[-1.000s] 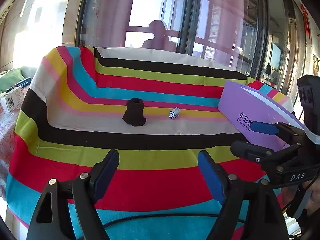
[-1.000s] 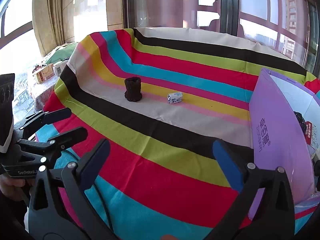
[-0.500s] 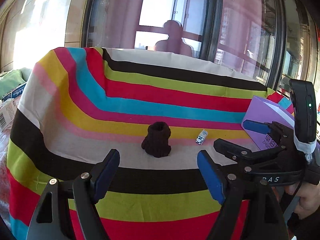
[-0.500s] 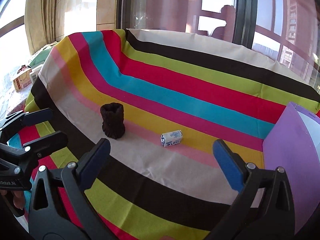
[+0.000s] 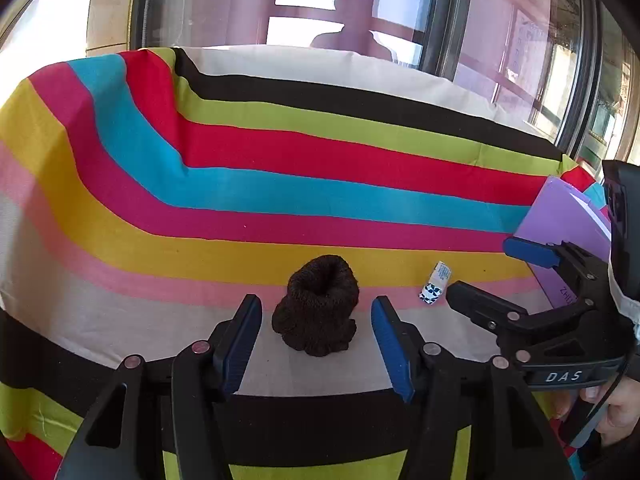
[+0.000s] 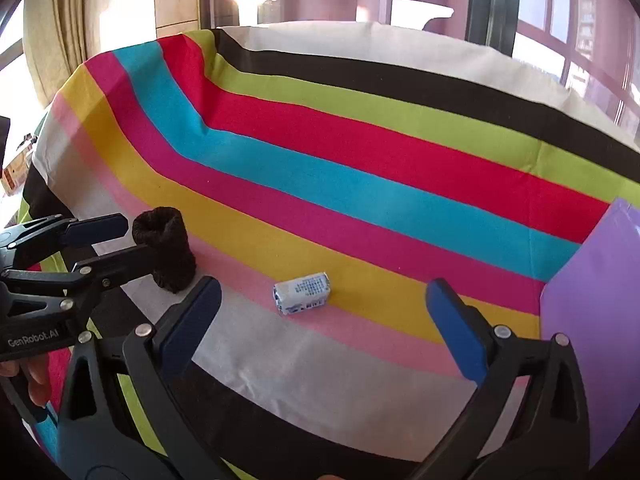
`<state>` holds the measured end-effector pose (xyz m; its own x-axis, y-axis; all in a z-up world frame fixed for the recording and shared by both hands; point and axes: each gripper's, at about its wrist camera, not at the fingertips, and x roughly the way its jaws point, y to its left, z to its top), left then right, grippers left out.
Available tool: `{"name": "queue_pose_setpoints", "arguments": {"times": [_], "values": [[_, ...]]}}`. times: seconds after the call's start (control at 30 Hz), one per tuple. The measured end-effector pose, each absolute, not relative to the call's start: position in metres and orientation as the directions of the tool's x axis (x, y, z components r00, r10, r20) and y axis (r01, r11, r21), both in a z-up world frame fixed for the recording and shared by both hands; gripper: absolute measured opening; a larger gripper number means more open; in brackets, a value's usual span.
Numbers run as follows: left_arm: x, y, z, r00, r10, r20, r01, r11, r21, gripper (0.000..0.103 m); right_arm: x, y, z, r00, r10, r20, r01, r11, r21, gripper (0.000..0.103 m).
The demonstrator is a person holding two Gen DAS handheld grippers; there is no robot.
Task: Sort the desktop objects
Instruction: 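Grasp the brown knit cuff with the left tool while the right grasps the white packet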
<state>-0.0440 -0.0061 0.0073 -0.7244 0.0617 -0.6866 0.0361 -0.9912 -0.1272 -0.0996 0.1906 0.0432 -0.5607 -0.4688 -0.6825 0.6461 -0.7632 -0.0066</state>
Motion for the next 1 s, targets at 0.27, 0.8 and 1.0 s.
{"name": "queue_pose_setpoints", "arguments": {"times": [0.27,0.8,1.0], "values": [[-0.061,-0.004,-0.008,-0.688,0.032,-0.725,0.063,-0.993,-0.103,0.027,-0.106,0.205,0.041,-0.514,-0.501,-0.696,0.667,-0.744,0.044,0.102],[0.007,-0.013,0.0,-0.757,-0.007,-0.653,0.157,-0.973,-0.171,0.025,-0.113,0.175,0.018,-0.425,-0.467,-0.776,0.758,-0.652,-0.022,0.072],[0.008,-0.016,-0.002,-0.753,-0.006,-0.658,0.164,-0.97,-0.179,0.025,-0.121,0.173,0.015,-0.41,-0.463,-0.786,0.756,-0.655,-0.008,0.072]]}}
